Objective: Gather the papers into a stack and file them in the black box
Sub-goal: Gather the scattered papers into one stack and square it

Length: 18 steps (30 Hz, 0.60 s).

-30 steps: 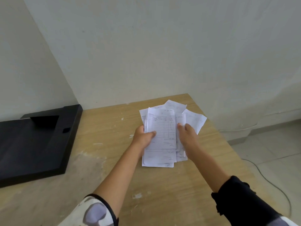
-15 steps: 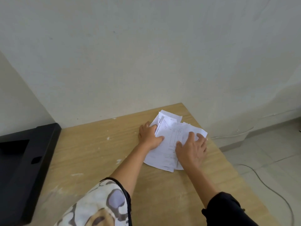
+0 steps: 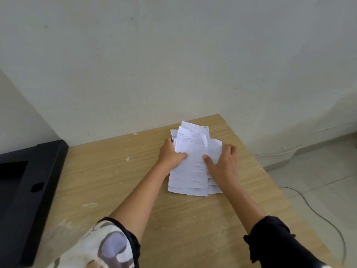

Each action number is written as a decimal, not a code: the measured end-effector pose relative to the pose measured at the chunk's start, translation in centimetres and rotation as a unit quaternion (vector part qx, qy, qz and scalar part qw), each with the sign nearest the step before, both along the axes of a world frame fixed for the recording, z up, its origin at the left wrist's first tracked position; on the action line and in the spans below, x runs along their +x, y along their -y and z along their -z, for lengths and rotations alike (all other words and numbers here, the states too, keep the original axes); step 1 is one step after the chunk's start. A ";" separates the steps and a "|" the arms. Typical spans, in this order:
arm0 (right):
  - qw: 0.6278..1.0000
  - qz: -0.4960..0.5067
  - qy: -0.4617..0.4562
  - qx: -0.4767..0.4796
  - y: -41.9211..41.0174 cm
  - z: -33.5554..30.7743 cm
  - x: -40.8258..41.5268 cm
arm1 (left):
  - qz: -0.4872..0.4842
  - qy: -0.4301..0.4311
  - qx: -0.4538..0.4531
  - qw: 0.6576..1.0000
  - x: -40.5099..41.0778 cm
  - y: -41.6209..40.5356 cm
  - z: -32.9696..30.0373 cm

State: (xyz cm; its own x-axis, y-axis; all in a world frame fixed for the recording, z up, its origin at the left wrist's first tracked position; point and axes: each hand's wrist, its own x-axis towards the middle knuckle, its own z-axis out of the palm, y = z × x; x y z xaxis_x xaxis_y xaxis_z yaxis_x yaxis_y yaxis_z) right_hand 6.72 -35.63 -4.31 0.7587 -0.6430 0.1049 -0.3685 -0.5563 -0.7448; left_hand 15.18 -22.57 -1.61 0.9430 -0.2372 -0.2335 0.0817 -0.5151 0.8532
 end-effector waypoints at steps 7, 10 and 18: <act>0.997 -0.067 -0.016 0.023 -1.2 -0.4 0.8 | -0.008 -0.038 -0.083 0.996 -1.0 -0.8 -0.1; 0.993 -0.061 0.035 0.093 -0.8 -0.8 0.5 | -0.040 -0.048 -0.152 0.986 -1.4 -2.0 -0.5; 0.904 -0.190 0.227 0.309 -3.4 -6.3 0.5 | -0.048 0.109 -0.253 0.960 -3.3 -5.8 -4.6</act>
State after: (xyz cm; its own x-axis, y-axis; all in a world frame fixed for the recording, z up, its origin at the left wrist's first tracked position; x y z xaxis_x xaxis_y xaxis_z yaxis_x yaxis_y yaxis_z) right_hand 7.17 -32.21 2.02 0.9061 -0.3875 0.1701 0.1826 -0.0046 -0.9832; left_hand 11.90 -16.79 2.96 0.9797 -0.1768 0.0947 -0.1013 -0.0282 0.9945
